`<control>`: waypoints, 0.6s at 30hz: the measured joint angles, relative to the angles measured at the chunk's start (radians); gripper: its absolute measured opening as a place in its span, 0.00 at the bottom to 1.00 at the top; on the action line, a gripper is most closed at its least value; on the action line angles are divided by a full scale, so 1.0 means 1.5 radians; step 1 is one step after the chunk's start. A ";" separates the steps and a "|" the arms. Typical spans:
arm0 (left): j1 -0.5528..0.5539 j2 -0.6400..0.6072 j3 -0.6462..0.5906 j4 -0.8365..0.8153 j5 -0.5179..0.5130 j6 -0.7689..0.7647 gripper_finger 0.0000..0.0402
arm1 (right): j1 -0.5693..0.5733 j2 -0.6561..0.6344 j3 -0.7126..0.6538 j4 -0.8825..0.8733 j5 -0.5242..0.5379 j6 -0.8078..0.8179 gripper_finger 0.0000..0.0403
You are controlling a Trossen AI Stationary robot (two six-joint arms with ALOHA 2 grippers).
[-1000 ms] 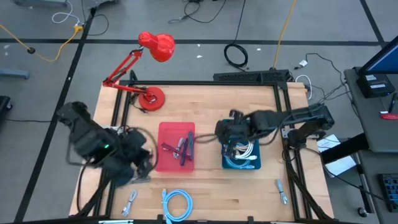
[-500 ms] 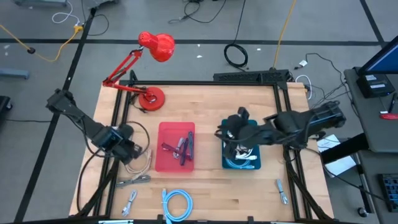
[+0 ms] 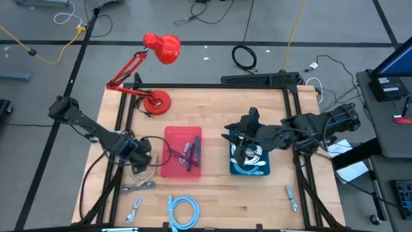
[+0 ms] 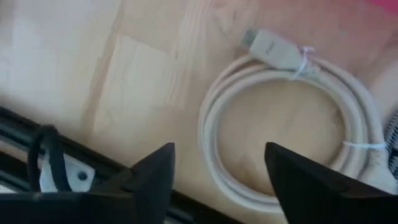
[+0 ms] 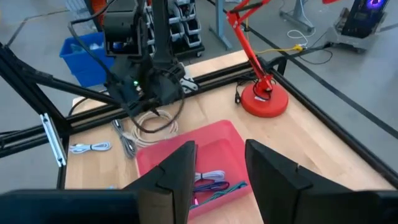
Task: Pick & Place USB Port
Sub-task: Put the left white charger cable into the red bin
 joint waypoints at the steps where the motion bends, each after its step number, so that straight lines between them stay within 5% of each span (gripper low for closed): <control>1: 0.009 0.010 0.000 0.004 0.001 0.015 0.66 | 0.000 0.002 0.000 0.001 -0.001 0.003 0.33; 10: 0.067 0.068 0.000 0.038 0.009 0.050 0.74 | 0.000 0.007 0.000 0.001 0.001 0.013 0.33; 18: -0.049 0.044 0.000 0.212 0.086 -0.048 0.65 | 0.000 0.007 0.000 0.001 0.002 0.015 0.33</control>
